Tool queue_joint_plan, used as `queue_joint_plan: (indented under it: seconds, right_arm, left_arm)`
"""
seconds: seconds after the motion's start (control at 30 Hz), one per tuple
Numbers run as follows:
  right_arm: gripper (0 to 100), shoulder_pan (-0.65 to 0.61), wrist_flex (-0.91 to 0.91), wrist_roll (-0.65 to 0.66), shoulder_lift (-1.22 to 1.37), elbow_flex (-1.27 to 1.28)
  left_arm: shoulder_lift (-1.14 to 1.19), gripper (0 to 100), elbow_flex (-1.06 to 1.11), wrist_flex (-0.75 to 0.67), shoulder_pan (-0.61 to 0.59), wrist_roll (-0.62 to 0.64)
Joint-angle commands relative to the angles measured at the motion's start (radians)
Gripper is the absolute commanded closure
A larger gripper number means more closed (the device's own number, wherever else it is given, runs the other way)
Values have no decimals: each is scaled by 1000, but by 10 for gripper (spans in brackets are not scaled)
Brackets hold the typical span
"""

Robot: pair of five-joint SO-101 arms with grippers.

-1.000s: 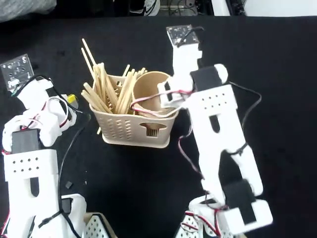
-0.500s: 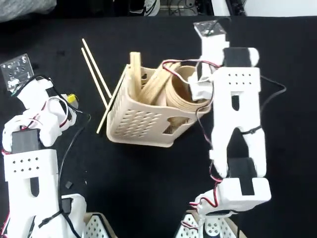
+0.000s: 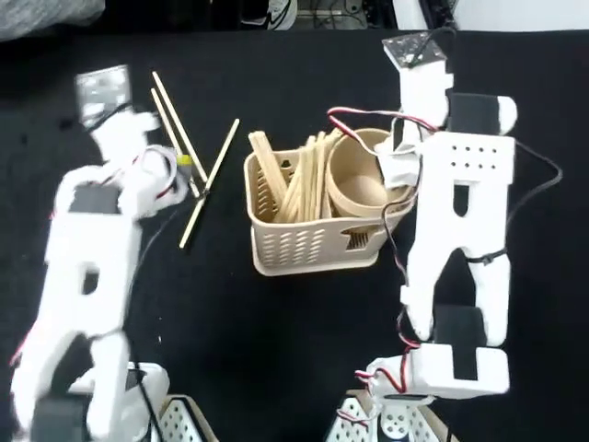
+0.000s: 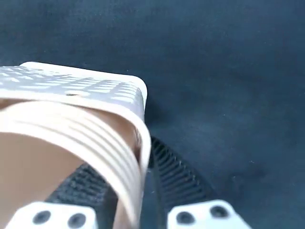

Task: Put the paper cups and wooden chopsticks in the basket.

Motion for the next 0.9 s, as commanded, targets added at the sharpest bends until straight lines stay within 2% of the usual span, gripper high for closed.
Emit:
queue_joint_plan:
  seconds: [0.0,0.23,0.43,0.73,0.87]
  right_arm:
    - [988,18,34,9,-61,-25]
    - [987,17,34,12,-59,-19]
    - [987,3,34,55,-59,-16]
    - [987,0,28,61,-59,13]
    - [987,-5,26,61,-59,12]
  left_arm:
    - [258,796,-173,-15,84,0]
    - [517,769,-389,-9,147,-114]
    - [730,770,-564,78,154,-173]
    - [1117,776,-998,358,119,-175]
    - [1244,848,-1164,450,117,-176]
